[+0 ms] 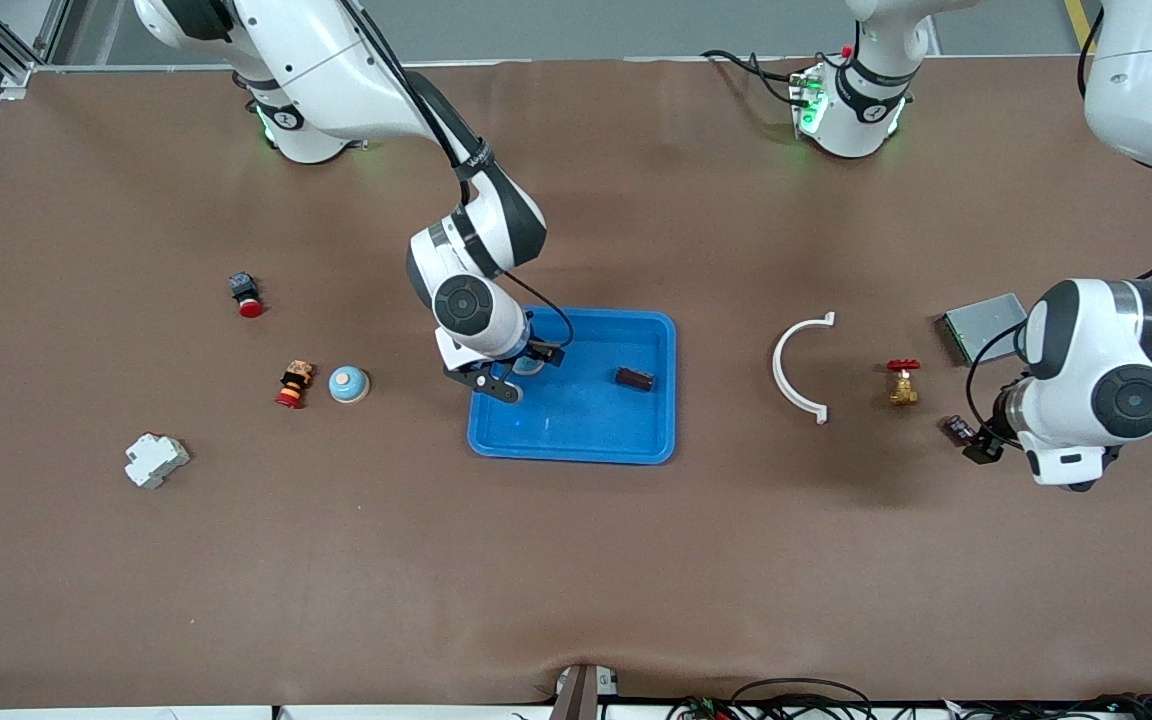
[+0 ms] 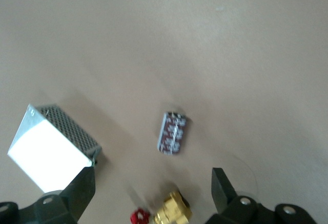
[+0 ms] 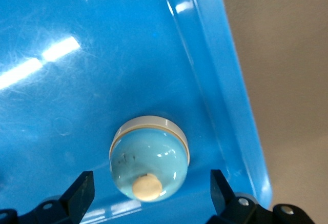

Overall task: Place electrolytic capacitor and blue bell in tray
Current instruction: 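Grasp the second capacitor with the left gripper while the right gripper releases the bell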

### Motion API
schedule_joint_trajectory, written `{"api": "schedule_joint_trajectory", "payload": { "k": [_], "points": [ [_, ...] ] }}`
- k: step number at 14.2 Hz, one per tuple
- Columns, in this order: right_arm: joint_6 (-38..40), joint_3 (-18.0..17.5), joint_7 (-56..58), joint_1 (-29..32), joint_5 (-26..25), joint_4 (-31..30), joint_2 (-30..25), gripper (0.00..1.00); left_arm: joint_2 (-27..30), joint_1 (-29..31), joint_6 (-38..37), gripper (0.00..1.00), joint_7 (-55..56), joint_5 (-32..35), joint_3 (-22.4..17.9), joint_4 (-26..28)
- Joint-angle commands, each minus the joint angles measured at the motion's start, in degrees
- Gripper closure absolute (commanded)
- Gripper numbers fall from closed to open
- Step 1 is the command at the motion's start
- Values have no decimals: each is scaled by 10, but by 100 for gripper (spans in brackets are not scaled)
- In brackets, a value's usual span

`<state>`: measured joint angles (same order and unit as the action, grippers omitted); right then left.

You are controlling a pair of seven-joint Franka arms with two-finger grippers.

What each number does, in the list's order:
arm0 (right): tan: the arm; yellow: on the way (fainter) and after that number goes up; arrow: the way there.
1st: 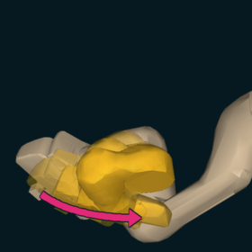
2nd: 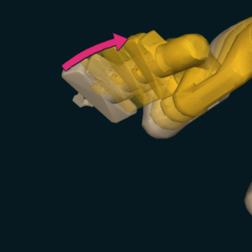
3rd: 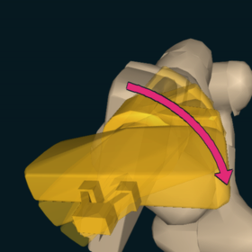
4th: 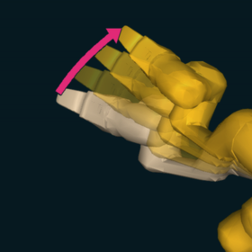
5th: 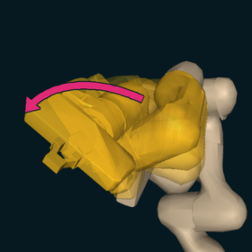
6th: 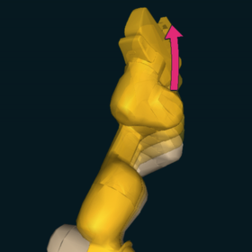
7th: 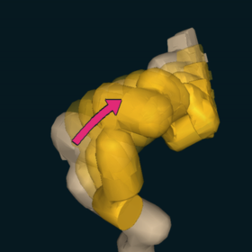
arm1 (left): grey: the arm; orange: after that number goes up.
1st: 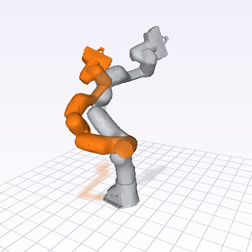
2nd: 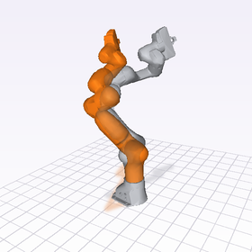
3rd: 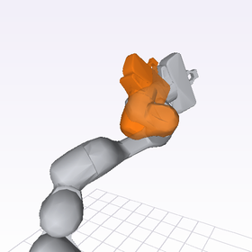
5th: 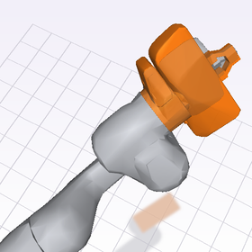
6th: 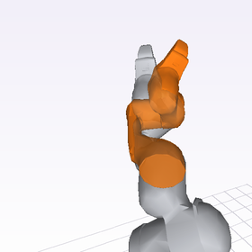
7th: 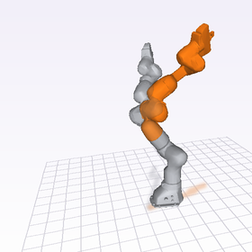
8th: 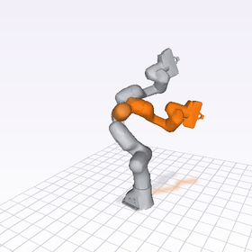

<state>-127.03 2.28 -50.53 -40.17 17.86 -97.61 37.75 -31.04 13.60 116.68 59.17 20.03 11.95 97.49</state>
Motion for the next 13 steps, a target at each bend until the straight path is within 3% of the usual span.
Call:
{"api": "schedule_joint_trajectory", "payload": {
  "k": [1, 3, 6, 10, 13],
  "points": [
    [79, 6, 34, 13, -29, 32, -24, 0, 6, 28, 59, 0, -17, 13, 11, 44],
    [114, 6, 74, 32, -69, 34, -46, 0, 5, 36, 105, 0, -20, 13, 11, 72],
    [147, 8, 166, 60, -87, 28, -90, 0, 1, 42, 167, 0, -20, 13, 11, 108],
    [204, 10, 298, 117, -134, 23, -148, 0, -13, 54, 196, 0, -20, 14, 11, 119],
    [199, 10, 394, 168, -146, -6, -178, 0, -20, 55, 198, 12, -20, 14, 11, 119]
  ]
}}
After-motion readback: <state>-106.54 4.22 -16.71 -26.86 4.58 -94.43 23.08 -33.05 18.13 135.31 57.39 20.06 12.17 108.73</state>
